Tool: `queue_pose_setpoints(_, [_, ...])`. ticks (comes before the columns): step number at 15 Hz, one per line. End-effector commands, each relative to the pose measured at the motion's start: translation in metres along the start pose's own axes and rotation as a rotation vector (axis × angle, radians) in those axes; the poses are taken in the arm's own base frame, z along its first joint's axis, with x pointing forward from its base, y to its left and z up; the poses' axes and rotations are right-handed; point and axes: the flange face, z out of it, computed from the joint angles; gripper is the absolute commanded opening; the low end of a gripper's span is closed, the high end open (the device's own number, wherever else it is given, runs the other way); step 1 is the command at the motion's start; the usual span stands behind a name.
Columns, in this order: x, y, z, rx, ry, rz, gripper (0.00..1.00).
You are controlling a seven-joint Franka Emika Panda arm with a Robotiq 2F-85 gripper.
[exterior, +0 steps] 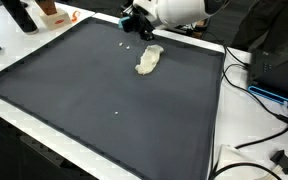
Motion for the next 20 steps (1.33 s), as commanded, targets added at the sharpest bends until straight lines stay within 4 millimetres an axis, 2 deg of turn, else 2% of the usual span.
queue_pose_setpoints(1, [0.000, -0.004, -0.005, 0.005, 0.058, -0.070, 0.25])
queue_pose_setpoints(15, [-0.006, -0.009, -0.022, 0.142, 0.179, -0.217, 0.25])
queue_pose_setpoints(20, [-0.013, -0.002, -0.026, 0.174, 0.219, -0.254, 0.25])
